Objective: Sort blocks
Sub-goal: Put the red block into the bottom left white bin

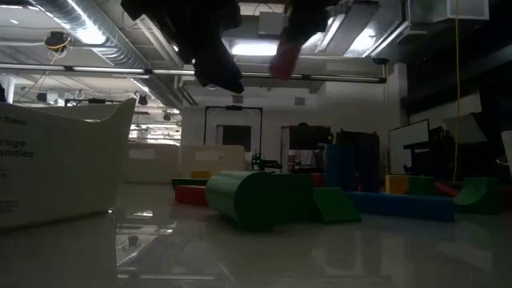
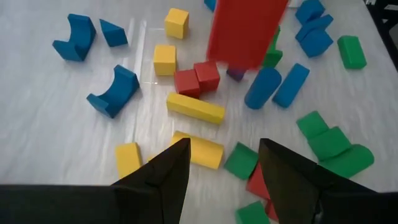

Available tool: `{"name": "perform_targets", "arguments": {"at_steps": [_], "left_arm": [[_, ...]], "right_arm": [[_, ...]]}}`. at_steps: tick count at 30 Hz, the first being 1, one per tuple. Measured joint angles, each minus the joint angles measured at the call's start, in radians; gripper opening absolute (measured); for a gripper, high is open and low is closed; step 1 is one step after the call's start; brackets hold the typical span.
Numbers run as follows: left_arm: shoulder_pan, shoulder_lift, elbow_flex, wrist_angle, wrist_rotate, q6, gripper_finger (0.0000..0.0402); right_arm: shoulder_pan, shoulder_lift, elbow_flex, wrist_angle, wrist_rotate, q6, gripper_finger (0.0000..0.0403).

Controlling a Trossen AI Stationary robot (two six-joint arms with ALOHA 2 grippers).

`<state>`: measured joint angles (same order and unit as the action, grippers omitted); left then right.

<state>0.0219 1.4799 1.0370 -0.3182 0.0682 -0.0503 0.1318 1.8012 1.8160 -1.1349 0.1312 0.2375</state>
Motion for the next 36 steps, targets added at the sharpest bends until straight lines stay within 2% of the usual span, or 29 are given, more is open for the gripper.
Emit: {"name": "perform_targets", "arguments": {"at_steps": [3, 7, 9, 12, 15, 19, 22, 27, 36], "left_arm": [[0.000, 0.000, 0.000, -0.017, -0.012, -0.007, 0.0180], [0.000, -0.001, 0.000, -0.015, -0.013, -0.021, 0.0180], [0.000, -0.001, 0.000, -0.018, -0.013, -0.021, 0.0180], [0.000, -0.001, 0.000, -0.017, -0.013, -0.019, 0.0180], [0.000, -0.001, 0.000, -0.007, -0.013, 0.021, 0.0180], [-0.002, -0.001, 0.000, 0.033, -0.013, 0.032, 0.0180], [-0.003, -0.001, 0.000, 0.094, -0.013, 0.027, 0.0180], [-0.003, 0.001, 0.000, 0.117, -0.013, -0.006, 0.0180], [-0.003, 0.002, 0.000, 0.095, -0.013, -0.080, 0.0180]], "right_arm": [[0.000, -0.040, 0.000, -0.077, 0.008, 0.021, 0.0139], [0.009, -0.096, -0.017, -0.164, 0.118, 0.039, 0.0135], [0.013, -0.145, -0.079, -0.177, 0.176, 0.067, 0.0137], [0.023, -0.244, -0.251, -0.128, 0.209, 0.141, 0.0139], [0.027, -0.365, -0.481, 0.063, 0.210, 0.201, 0.0138], [0.027, -0.499, -0.764, 0.461, 0.090, 0.233, 0.0139], [0.026, -0.539, -0.903, 0.732, 0.037, 0.230, 0.0139], [0.026, -0.523, -0.998, 0.992, 0.033, 0.164, 0.0139], [0.025, -0.430, -1.006, 1.068, 0.033, 0.096, 0.0140]]}}
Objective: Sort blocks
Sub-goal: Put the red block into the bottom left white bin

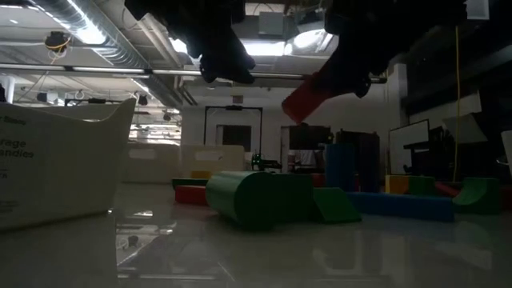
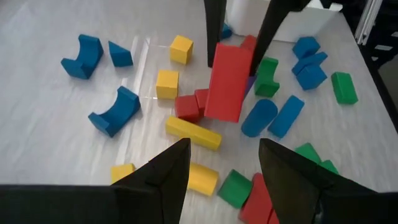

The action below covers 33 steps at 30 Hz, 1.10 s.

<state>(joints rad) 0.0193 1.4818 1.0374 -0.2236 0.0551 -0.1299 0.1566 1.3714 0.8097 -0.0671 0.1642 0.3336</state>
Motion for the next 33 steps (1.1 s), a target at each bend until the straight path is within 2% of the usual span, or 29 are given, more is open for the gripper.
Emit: {"name": "perform_targets", "arguments": {"at_steps": [11, 20, 33], "left_arm": [[-0.002, 0.006, 0.000, 0.097, 0.000, 0.028, 0.0180], [-0.035, 0.018, 0.000, 0.159, 0.002, 0.032, 0.0180], [-0.038, 0.060, 0.000, 0.160, -0.008, 0.063, 0.0180]], "right_arm": [[0.000, 0.015, 0.000, 0.199, 0.000, -0.133, 0.0140], [0.000, 0.015, 0.000, 0.250, 0.025, -0.189, 0.0140], [0.000, 0.013, 0.002, 0.305, 0.014, -0.237, 0.0140]]}}
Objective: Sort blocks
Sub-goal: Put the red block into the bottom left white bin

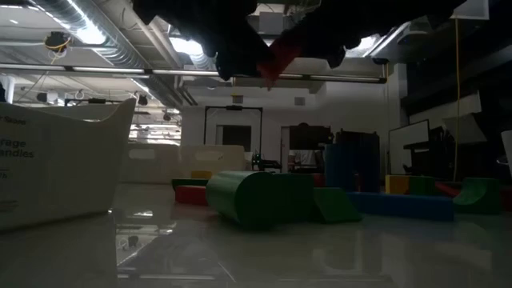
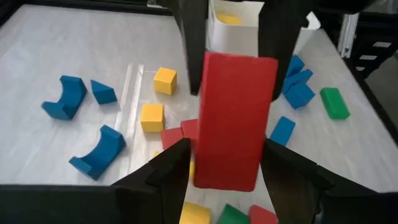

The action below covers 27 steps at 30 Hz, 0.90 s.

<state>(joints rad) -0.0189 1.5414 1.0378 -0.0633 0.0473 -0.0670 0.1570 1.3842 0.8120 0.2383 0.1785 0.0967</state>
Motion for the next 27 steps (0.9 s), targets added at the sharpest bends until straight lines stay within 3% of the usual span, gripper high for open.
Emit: {"name": "perform_targets", "arguments": {"at_steps": [16, 22, 27], "left_arm": [[-0.001, 0.017, 0.000, 0.031, -0.018, 0.024, 0.0178], [-0.001, 0.016, 0.000, 0.040, -0.018, 0.071, 0.0119], [-0.001, 0.016, 0.000, 0.015, -0.018, 0.070, 0.0115]], "right_arm": [[0.000, 0.002, -0.001, 0.034, -0.014, -0.016, 0.0140], [0.000, 0.002, -0.001, 0.030, -0.014, -0.016, 0.0142], [0.000, 0.003, -0.002, 0.031, -0.014, -0.010, 0.0156]]}}
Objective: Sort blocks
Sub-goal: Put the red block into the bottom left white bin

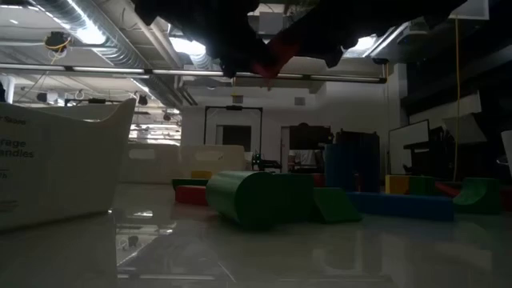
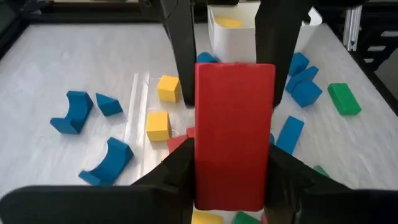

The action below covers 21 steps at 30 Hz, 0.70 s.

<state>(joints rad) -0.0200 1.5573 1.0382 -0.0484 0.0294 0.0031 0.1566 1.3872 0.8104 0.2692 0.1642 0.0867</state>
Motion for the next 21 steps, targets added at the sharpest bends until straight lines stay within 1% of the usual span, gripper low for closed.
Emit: {"name": "perform_targets", "arguments": {"at_steps": [7, 12, 16, 19, 21], "left_arm": [[0.000, -0.012, 0.000, -0.086, -0.001, 0.016, 0.0115], [0.000, -0.043, 0.001, -0.158, -0.001, 0.043, 0.0115], [0.000, -0.106, 0.002, -0.317, 0.013, 0.036, 0.0115], [-0.011, -0.175, 0.003, -0.501, 0.087, -0.014, 0.0115], [-0.026, -0.226, 0.004, -0.648, 0.170, -0.065, 0.0115]], "right_arm": [[0.000, 0.000, 0.000, 0.004, -0.004, 0.034, 0.0176], [0.000, 0.000, 0.000, 0.007, -0.019, 0.036, 0.0205], [0.000, -0.002, 0.000, 0.000, -0.020, 0.037, 0.0230], [0.000, -0.003, 0.000, -0.013, -0.020, 0.037, 0.0240], [0.000, -0.003, 0.000, -0.026, -0.021, 0.037, 0.0242]]}}
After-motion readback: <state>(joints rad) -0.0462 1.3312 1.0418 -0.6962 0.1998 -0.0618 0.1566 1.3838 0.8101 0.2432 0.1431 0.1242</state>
